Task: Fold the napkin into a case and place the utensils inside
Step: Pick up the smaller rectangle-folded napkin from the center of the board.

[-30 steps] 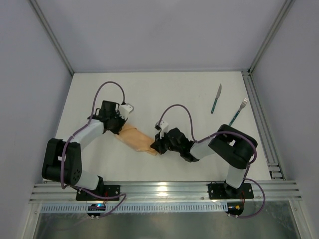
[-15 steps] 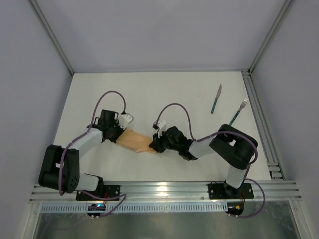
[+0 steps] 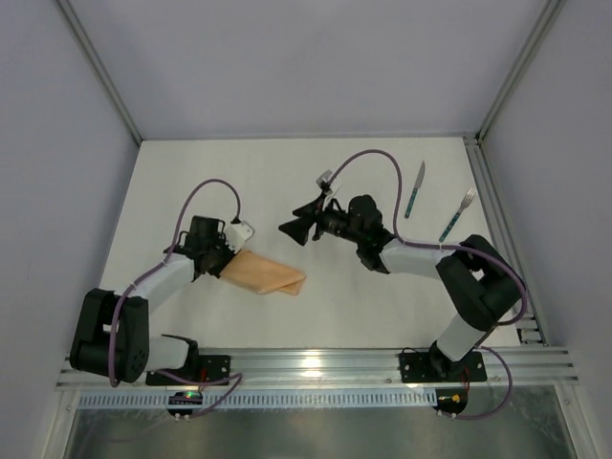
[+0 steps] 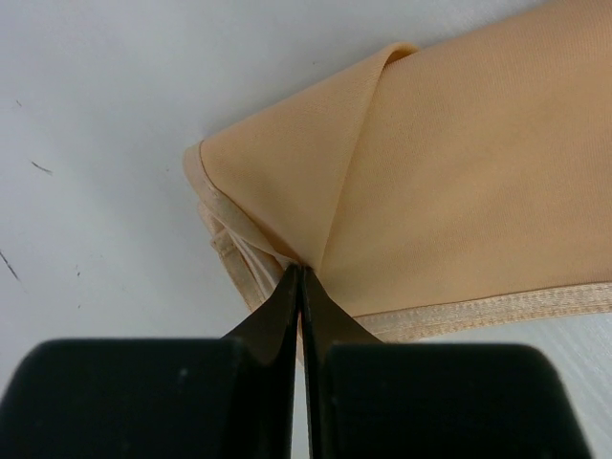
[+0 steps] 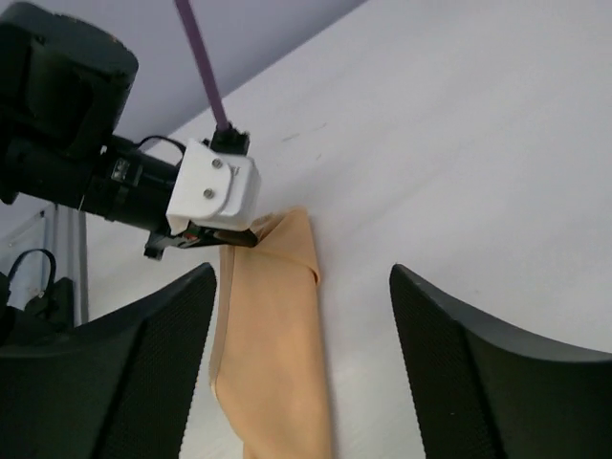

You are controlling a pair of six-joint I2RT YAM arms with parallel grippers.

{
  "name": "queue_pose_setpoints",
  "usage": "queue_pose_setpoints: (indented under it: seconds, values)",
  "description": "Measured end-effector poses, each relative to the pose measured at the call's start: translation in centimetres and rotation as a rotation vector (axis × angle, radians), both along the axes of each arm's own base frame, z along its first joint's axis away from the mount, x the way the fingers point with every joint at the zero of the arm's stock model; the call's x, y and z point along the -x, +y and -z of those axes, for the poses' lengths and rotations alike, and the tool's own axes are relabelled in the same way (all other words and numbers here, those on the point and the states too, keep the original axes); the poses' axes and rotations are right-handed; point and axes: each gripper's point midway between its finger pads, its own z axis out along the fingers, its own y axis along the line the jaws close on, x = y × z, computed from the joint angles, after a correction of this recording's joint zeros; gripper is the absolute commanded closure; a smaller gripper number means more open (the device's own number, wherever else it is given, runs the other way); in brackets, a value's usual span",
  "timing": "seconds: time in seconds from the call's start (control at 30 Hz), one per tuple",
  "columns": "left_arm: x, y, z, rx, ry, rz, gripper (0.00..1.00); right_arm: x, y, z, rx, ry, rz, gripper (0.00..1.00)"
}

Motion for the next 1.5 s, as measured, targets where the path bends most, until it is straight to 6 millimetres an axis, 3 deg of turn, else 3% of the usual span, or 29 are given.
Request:
queue_pose_setpoints:
  seconds: [0.07,0.17,0.2,0.23,0.4,0.47,0.53,0.63,0.73,0.77,0.8,0.83,0.9,0.93,0.97,1.03,1.17,1.33,1.4,1.5]
  values:
    - [0.1,0.0,-0.1,0.002,-0.005,0.000,1.00,-1.4,-0.3,-0.7,-0.076,0.029,-0.041,0.18]
    - [0.2,0.0,-0.4,0.008,-0.015,-0.004,1.00,-4.4,1.0,-1.6,-0.235,0.148,-0.169,0.17]
    - [0.3,0.0,-0.5,0.012,-0.021,-0.004,1.00,-5.2,1.4,-1.4,-0.270,0.171,-0.201,0.14]
    - [0.3,-0.1,-0.6,0.015,-0.026,-0.006,1.00,-5.4,1.5,-0.8,-0.284,0.202,-0.216,0.01]
    - [0.2,-0.1,-1.1,0.022,-0.047,-0.007,1.00,-3.2,0.0,5.6,-0.169,0.367,-0.127,0.01]
    - [0.1,-0.1,-1.1,0.021,-0.049,-0.007,1.00,-2.2,-0.9,5.9,-0.072,0.337,-0.042,0.01]
    - [0.1,-0.1,-1.1,0.022,-0.050,-0.007,1.00,-2.6,-1.8,3.5,0.015,0.223,0.066,0.01]
    - [0.1,-0.1,-1.2,0.022,-0.052,-0.008,1.00,-4.7,-3.1,-3.6,0.033,-0.002,0.209,0.01]
    - [0.1,-0.1,-1.1,0.022,-0.052,-0.008,1.00,-6.9,-5.6,-8.2,-0.023,-0.083,0.360,0.01]
    - [0.1,-0.1,-1.1,0.022,-0.052,-0.008,1.00,-7.5,-6.5,-8.8,-0.043,-0.078,0.405,0.06]
    - [0.1,-0.1,-1.1,0.021,-0.052,-0.008,1.00,-8.0,-7.2,-9.0,-0.057,-0.073,0.432,0.18]
    - [0.1,-0.1,-1.1,0.021,-0.052,-0.008,1.00,-8.4,-7.5,-8.6,-0.051,-0.068,0.422,0.30]
    - [0.0,-0.1,-1.2,0.021,-0.053,-0.008,1.00,-9.0,-7.0,-6.9,0.006,-0.027,0.382,0.35]
    - [0.0,-0.1,-1.2,0.021,-0.053,-0.008,1.00,-9.7,-6.0,-5.8,0.050,0.004,0.345,0.34]
    - [0.0,-0.1,-1.2,0.021,-0.054,-0.009,1.00,-10.2,-4.7,-4.9,0.082,0.025,0.308,0.26]
    - [0.0,-0.1,-1.2,0.022,-0.057,-0.009,1.00,-9.9,-2.6,-2.4,0.138,0.073,0.234,0.23]
    - [0.0,-0.1,-1.2,0.022,-0.057,-0.008,1.00,-5.7,-0.2,5.1,0.259,0.255,0.075,0.20]
    - [-0.1,-0.1,-1.2,0.023,-0.058,-0.007,1.00,-2.2,1.3,11.8,0.321,0.480,-0.080,0.19]
    - [-0.1,-0.1,-1.4,0.024,-0.064,-0.007,1.00,-1.2,1.8,13.9,0.336,0.558,-0.129,0.21]
    - [-0.2,-0.1,-1.8,0.026,-0.081,-0.003,1.00,-0.6,2.9,13.5,0.312,0.589,-0.196,0.24]
